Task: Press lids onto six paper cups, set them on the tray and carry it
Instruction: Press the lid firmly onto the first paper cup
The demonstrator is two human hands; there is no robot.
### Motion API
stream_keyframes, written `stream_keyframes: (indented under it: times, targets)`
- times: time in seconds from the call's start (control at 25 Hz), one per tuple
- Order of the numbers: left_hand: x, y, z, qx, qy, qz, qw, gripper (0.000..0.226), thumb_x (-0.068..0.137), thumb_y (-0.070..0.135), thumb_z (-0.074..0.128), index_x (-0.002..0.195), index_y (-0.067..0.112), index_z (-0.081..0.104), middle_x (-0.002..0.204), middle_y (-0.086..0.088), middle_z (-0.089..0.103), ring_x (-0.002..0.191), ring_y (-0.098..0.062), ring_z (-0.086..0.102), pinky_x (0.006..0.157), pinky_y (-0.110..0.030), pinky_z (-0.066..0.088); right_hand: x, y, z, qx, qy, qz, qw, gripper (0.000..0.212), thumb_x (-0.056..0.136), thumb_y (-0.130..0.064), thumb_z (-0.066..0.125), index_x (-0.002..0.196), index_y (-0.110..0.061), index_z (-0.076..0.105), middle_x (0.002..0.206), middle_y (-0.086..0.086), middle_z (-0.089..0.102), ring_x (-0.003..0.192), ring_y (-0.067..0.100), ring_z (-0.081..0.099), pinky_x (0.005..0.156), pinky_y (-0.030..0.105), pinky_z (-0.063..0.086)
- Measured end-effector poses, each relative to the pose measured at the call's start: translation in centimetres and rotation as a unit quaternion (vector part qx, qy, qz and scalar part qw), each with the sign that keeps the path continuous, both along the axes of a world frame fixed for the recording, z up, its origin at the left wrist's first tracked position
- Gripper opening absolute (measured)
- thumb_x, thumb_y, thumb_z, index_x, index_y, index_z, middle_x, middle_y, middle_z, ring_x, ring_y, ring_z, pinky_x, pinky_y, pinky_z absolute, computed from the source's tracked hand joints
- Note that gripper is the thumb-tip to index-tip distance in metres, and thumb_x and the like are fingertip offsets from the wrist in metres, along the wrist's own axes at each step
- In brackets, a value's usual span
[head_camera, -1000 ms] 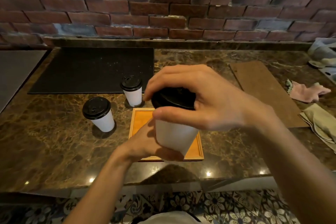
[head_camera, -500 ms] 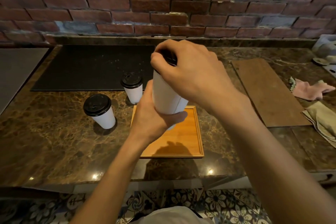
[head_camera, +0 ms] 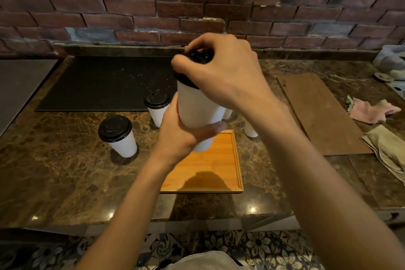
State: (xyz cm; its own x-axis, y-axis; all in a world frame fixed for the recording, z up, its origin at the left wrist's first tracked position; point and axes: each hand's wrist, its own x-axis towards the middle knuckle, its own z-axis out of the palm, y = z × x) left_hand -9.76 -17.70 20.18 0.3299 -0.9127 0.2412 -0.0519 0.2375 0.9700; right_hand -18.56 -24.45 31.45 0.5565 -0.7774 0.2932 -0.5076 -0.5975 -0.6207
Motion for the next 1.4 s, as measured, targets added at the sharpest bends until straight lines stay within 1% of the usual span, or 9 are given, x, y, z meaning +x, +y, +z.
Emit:
stream_keyframes:
  times: [0.16,0.36,0.48,0.64,0.76,0.88,1.08,1.2,1.4]
  targets:
    - [-0.1,-0.2,-0.1,-0.012,0.021,0.048,0.999,0.073,0.048,0.038,0.085,0.114,0.031,0.053,0.099,0.021,0.068,0.094,0.003,0.063,0.068,-0.014,0.052,1.0,-0.1,0.2,-0.092,0.074,0.042,0.992,0.040,0.085,-0.061,0.057,0.108,-0.029,0.065,0.098,-0.011,0.064,0.092,0.013,0.059,0.072,0.032,0.044]
    - [3.2,0.9,0.2,0.025,0.093,-0.244,0.965,0.083,0.044,0.023,0.090,0.117,0.002,0.054,0.100,-0.013,0.068,0.092,-0.032,0.065,0.081,-0.046,0.054,-1.4,-1.5,2.2,0.100,-0.007,0.361,0.927,0.026,0.091,-0.026,0.068,0.117,-0.021,0.066,0.110,-0.011,0.066,0.099,0.000,0.062,0.079,0.017,0.049]
    - [2.7,0.7,0.6,-0.002,0.100,-0.180,0.979,0.068,0.048,0.024,0.088,0.110,0.015,0.061,0.096,0.000,0.072,0.091,-0.021,0.068,0.075,-0.035,0.056,-0.5,-0.9,1.7,0.013,-0.026,0.221,0.975,0.022,0.086,-0.041,0.070,0.102,-0.027,0.074,0.096,-0.016,0.068,0.091,-0.003,0.062,0.073,0.012,0.049]
    - [0.1,-0.1,0.7,-0.034,0.010,0.063,0.997,0.064,0.054,0.030,0.085,0.110,0.030,0.053,0.095,0.024,0.069,0.089,0.009,0.063,0.066,-0.009,0.050,2.5,0.6,0.5,-0.068,0.016,-0.014,0.997,0.040,0.080,-0.061,0.064,0.088,-0.024,0.075,0.085,-0.008,0.070,0.081,0.008,0.062,0.073,0.031,0.055]
    - [1.4,0.0,1.0,-0.011,-0.022,0.058,0.998,0.072,0.048,0.022,0.092,0.109,0.031,0.055,0.094,0.014,0.067,0.088,0.010,0.062,0.064,-0.009,0.050,1.8,-0.1,1.0,-0.093,0.066,0.111,0.987,0.038,0.085,-0.057,0.064,0.107,-0.026,0.071,0.099,-0.015,0.067,0.092,0.004,0.061,0.083,0.028,0.055]
    - [3.9,0.9,2.4,0.006,0.002,-0.160,0.987,0.059,0.046,0.023,0.086,0.101,0.038,0.069,0.097,0.011,0.071,0.093,-0.007,0.067,0.071,-0.025,0.055,-0.2,-1.4,2.3,0.038,0.010,0.328,0.944,0.030,0.090,-0.033,0.070,0.118,-0.023,0.068,0.109,-0.015,0.065,0.101,-0.002,0.061,0.084,0.016,0.049]
    - [3.2,0.4,2.6,-0.010,0.011,-0.087,0.996,0.061,0.052,0.027,0.083,0.108,0.023,0.059,0.095,0.010,0.070,0.091,-0.010,0.066,0.069,-0.024,0.054,1.5,-0.2,1.1,-0.036,-0.041,0.117,0.992,0.020,0.084,-0.047,0.069,0.091,-0.029,0.076,0.088,-0.017,0.069,0.089,-0.001,0.062,0.080,0.020,0.053]
    - [1.6,-0.2,2.3,-0.019,0.011,0.035,0.999,0.089,0.041,0.058,0.087,0.117,0.026,0.053,0.102,0.018,0.068,0.098,-0.002,0.064,0.071,-0.017,0.052,2.9,0.5,1.7,-0.077,-0.035,0.006,0.996,0.034,0.081,-0.059,0.065,0.080,-0.027,0.077,0.078,-0.013,0.069,0.081,0.005,0.062,0.076,0.032,0.057]
    - [1.2,-0.3,1.7,-0.009,-0.026,0.069,0.997,0.093,0.049,0.033,0.087,0.129,0.014,0.045,0.107,0.010,0.061,0.096,0.001,0.062,0.071,-0.016,0.053,2.6,-0.6,2.2,-0.094,0.027,0.116,0.988,0.028,0.087,-0.051,0.065,0.099,-0.028,0.075,0.097,-0.012,0.071,0.095,0.004,0.063,0.086,0.030,0.055]
